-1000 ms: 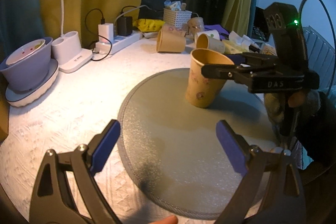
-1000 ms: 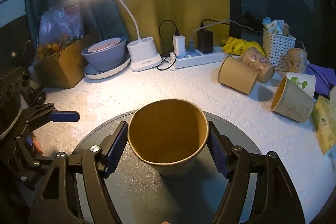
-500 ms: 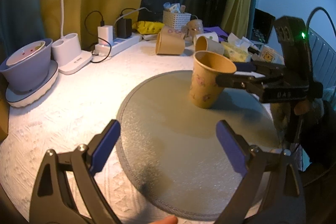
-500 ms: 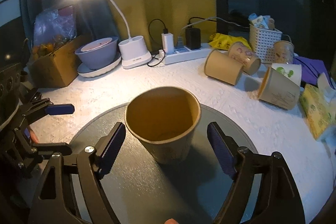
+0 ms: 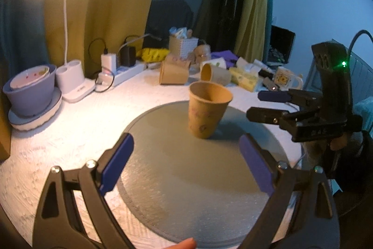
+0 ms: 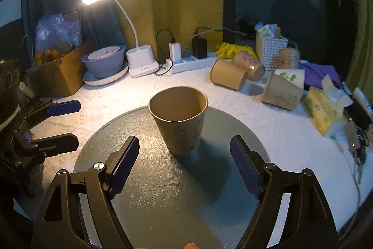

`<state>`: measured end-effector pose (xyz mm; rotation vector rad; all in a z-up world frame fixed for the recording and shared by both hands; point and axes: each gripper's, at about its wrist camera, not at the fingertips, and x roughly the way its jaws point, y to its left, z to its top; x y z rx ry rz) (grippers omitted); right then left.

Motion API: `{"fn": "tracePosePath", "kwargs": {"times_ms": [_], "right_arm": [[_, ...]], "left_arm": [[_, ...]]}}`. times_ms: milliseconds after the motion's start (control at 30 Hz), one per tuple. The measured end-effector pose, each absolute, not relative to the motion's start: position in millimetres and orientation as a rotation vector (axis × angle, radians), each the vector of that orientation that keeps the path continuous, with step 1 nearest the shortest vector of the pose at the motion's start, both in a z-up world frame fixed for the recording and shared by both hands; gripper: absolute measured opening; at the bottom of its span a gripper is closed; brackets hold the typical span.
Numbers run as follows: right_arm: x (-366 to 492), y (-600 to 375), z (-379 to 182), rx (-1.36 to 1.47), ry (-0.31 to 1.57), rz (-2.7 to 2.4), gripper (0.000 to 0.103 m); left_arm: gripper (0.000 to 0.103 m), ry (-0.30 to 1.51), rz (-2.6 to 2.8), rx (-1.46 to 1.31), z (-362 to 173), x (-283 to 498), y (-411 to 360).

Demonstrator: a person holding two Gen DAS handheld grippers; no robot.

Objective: Flip cup upright

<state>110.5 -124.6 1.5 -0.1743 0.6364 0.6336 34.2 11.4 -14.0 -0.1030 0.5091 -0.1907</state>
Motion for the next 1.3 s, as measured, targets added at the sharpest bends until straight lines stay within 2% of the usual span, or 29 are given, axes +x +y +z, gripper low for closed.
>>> {"fn": "tracePosePath", "kwargs": {"times_ms": [200, 433, 933, 1300], "right_arm": [[90, -144, 23, -0.15, 0.583, 0.589, 0.083], [70, -163, 50, -0.125, 0.518, 0.56, 0.083], [27, -203, 103, -0.088, 0.378, 0.549, 0.083], [13, -231, 98, -0.063, 0.354, 0.549, 0.083]], "left_arm": [[0.093, 0.411, -0.203, -0.068, 2, 17, 0], [0.093, 0.378, -0.141, -0.05, 16, 12, -6], [0.093, 0.202, -0.012, -0.035, 84, -35, -56], [0.094, 0.254, -0.006, -0.065, 68, -50, -90]]}}
